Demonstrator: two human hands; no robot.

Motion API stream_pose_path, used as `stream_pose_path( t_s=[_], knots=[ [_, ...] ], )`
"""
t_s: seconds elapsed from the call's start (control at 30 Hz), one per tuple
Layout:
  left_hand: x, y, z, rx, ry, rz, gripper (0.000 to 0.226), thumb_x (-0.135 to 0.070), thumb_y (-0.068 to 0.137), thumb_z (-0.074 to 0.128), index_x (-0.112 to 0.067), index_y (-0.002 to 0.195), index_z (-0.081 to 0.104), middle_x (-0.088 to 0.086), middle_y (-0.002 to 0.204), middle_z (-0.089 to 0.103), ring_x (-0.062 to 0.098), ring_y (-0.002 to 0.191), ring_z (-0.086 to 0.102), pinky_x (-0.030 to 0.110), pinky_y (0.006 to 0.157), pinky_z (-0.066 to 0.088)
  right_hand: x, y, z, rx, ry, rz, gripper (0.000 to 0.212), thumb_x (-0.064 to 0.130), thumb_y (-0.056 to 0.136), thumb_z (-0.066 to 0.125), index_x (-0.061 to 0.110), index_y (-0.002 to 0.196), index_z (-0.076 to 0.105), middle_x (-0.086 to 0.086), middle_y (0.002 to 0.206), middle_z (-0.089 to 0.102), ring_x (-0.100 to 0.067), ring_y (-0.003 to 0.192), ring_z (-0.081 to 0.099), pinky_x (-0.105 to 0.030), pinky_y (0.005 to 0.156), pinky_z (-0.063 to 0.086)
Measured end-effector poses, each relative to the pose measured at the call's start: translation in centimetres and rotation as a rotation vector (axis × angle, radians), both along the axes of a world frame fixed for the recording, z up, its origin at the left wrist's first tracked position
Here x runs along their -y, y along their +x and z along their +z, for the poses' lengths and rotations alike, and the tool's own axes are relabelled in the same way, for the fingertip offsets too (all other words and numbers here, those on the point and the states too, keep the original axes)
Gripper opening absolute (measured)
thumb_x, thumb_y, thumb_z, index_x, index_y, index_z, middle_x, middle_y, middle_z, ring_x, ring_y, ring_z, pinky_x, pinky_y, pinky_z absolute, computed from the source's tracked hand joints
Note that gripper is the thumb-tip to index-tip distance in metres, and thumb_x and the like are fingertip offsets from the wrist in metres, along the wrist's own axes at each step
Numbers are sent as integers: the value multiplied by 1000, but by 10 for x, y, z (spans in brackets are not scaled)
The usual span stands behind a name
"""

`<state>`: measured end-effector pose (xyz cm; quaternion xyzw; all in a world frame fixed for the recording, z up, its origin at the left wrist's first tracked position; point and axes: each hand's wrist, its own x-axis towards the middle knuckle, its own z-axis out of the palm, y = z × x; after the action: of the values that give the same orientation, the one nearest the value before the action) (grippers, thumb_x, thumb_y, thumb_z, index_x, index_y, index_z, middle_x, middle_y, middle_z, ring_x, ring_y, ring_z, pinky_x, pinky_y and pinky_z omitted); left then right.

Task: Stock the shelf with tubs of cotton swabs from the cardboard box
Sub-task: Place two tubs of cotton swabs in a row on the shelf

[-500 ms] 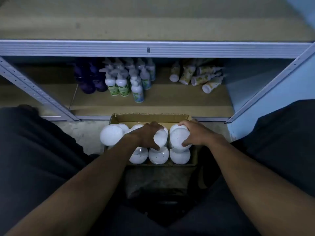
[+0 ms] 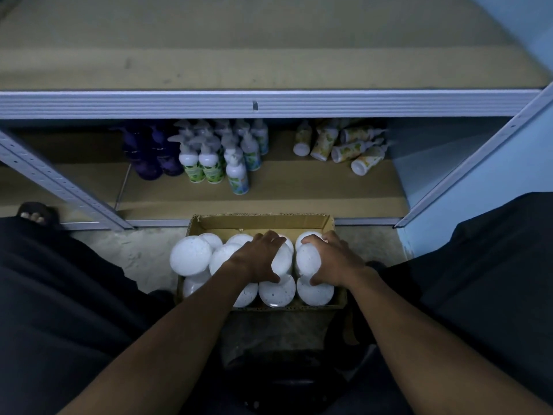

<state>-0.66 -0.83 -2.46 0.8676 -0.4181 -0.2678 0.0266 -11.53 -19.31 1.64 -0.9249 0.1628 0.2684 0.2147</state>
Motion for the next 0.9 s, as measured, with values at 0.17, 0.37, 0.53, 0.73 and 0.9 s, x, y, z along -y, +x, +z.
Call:
stream_pose_path(
  t_s=[0.17,0.37,0.53,0.73,0.9],
  knots=[
    [4,1,-2,-18,9,-2,102,-51,67,79,-14,149,28,7,146,36,28,129,41,45,104,42,-9,3,-6,17,-118,77,101,41,65,88,41,146,28,-2,150,21,-34,137,30,-48,102,44],
    [4,1,-5,12,33,-30,109,-53,62,79,-14,148,27,6,145,34,29,128,42,43,102,44,-16,3,-8,73,-161,101,91,36,71,84,37,145,31,-4,147,25,-34,132,37,-41,94,49],
    [6,1,9,49,30,-38,107,-45,69,79,-14,154,21,7,150,31,30,131,39,45,103,43,-14,8,7,54,-98,81,87,35,73,81,40,145,32,-1,149,24,-34,132,37,-41,94,49],
    [11,22,77,21,-77,5,105,-43,67,84,-13,152,29,9,150,37,30,134,39,39,108,39,-3,21,60,135,-110,85,85,39,74,80,39,145,35,-4,147,29,-34,130,36,-43,96,47],
    [17,32,133,108,-190,7,84,-47,60,84,-16,132,52,7,129,53,28,114,55,38,91,50,10,27,119,258,-118,50,90,46,72,78,44,150,34,-1,146,33,-30,134,36,-41,99,45]
  ],
)
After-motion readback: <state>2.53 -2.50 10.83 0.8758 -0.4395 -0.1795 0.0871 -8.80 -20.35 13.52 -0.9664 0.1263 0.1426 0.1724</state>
